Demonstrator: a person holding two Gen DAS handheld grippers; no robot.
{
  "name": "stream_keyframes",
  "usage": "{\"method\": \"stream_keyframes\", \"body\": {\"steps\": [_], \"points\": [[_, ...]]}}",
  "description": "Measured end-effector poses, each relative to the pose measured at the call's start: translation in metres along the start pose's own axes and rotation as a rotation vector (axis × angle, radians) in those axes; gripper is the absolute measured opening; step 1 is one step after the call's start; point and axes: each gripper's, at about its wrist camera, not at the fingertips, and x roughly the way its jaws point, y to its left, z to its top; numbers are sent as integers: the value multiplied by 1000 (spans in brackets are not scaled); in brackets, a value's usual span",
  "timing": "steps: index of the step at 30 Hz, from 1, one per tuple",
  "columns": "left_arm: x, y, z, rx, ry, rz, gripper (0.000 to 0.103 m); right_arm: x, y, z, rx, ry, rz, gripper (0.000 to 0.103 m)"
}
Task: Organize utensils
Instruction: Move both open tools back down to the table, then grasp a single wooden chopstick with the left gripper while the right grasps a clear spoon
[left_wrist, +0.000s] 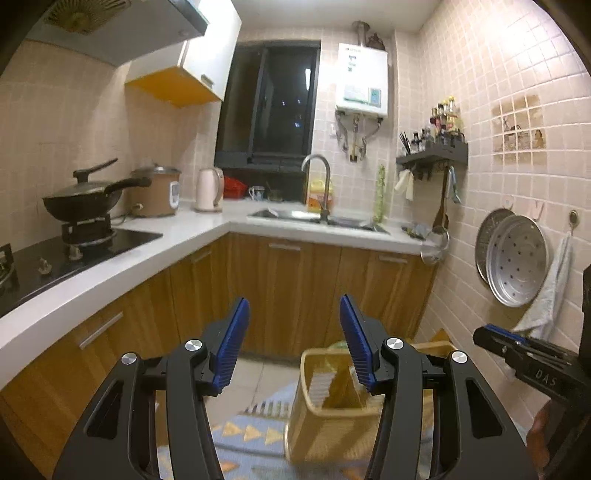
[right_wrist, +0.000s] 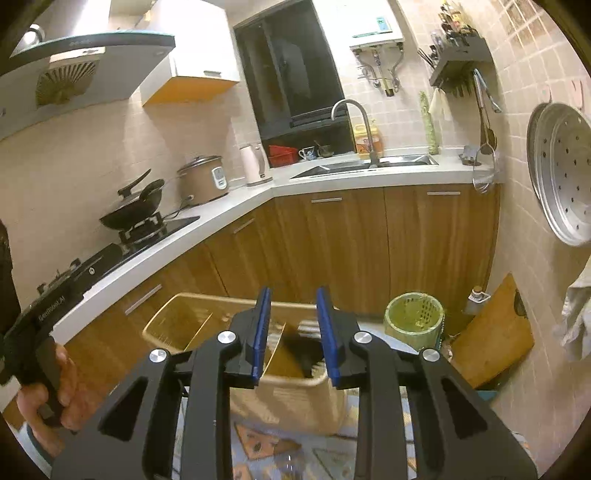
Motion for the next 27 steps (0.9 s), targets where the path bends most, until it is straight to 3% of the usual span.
{"method": "stream_keyframes", "body": {"steps": [6,11,16,22,27], "points": [[-19,32,-6,-63,212,-44,51,-28,11,-10,-69,126,25,23],[-13,67,-45,-144,496,-106,52,-14,13,-32,-83,384,44,23],[-6,81,-99,-151,728,-137,50,23,9,-63,-47,653,86,23],[0,79,-138,-90,877,-136,49,52,20,-97,-6,845,144,23],[6,77,-154,-69,939,-135,40,67,37,-111,-44,902,97,23]]}}
